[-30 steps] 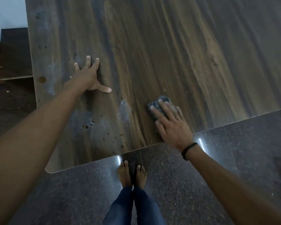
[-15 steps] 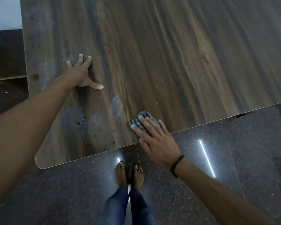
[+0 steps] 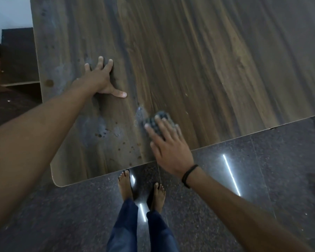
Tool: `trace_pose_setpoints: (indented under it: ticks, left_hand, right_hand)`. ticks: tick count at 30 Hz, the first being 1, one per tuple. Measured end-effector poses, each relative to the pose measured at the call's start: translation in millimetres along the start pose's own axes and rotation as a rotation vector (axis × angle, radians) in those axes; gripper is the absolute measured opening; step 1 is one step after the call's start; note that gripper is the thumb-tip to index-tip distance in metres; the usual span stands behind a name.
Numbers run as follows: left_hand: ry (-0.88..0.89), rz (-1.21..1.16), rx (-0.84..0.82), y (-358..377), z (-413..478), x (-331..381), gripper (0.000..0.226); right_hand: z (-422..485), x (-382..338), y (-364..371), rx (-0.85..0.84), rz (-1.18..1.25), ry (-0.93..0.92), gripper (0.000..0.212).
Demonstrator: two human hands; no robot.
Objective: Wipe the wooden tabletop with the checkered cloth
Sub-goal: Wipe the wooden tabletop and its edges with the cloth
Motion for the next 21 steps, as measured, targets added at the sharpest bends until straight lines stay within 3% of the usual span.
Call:
trace_pose_setpoints:
  ticks: [2, 3, 6, 7, 10, 11, 12, 15, 16, 19, 21]
  left_hand:
    - [0.017, 0.054, 0.003, -5.7, 4.8, -8.1, 0.147]
    - [0.029, 0.071, 0.025, -11.9, 6.5, -12.1, 0.145]
    - [0.094, 0.062, 0.043, -24.2, 19.0, -26.2, 0.16]
    - [0.103, 0.048, 0.036, -23.0, 23.5, -30.6, 0.165]
    - [0.084, 0.017, 0.015, -16.6, 26.6, -36.7, 0.16]
    - [0.069, 0.015, 0.027, -16.8, 22.5, -35.4, 0.154]
    - [0.062, 0.017, 0.042, -17.8, 20.5, -34.5, 0.149]
    - [0.077, 0.044, 0.034, -22.8, 18.2, -28.7, 0.143]
    - [0.076, 0.063, 0.034, -24.6, 18.9, -28.2, 0.144]
    - [0.06, 0.13, -0.001, -28.4, 26.7, -37.4, 0.141]
    - [0.047, 0.141, -0.015, -38.0, 32.6, -45.5, 0.138]
  right_hand:
    - [-7.4, -2.1, 1.8, -0.06, -0.039, -0.178, 0.055]
    - [5.1, 8.2, -6.4, -0.044, -0.047, -0.156, 0.054]
    - [38.6, 24.7, -20.7, 0.067, 0.029, 0.17, 0.055]
    - [36.9, 13.2, -13.3, 0.061, 0.034, 0.172, 0.056]
    - [9.7, -20.2, 11.0, -0.083, -0.051, -0.205, 0.055]
    - [16.3, -13.6, 4.4, -0.093, -0.064, -0.252, 0.054]
    - [34.0, -3.3, -3.7, -0.064, -0.075, -0.217, 0.054]
    - [78.0, 10.7, -20.9, 0.087, 0.035, 0.163, 0.054]
    - [77.4, -0.4, -13.7, 0.083, 0.033, 0.154, 0.055]
    - [49.2, -23.9, 5.6, -0.076, -0.073, -0.241, 0.053]
    - [67.9, -3.7, -8.0, -0.044, -0.097, -0.22, 0.053]
Point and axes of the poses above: each hand's wrist, its own z-axis towards the middle knuckle, its own y-axis out of the palm, x = y × z, the point moved 6 cm from there along z, towards the middle knuckle, and after that the axes turned 12 degrees about z, right-handed, at the moved point
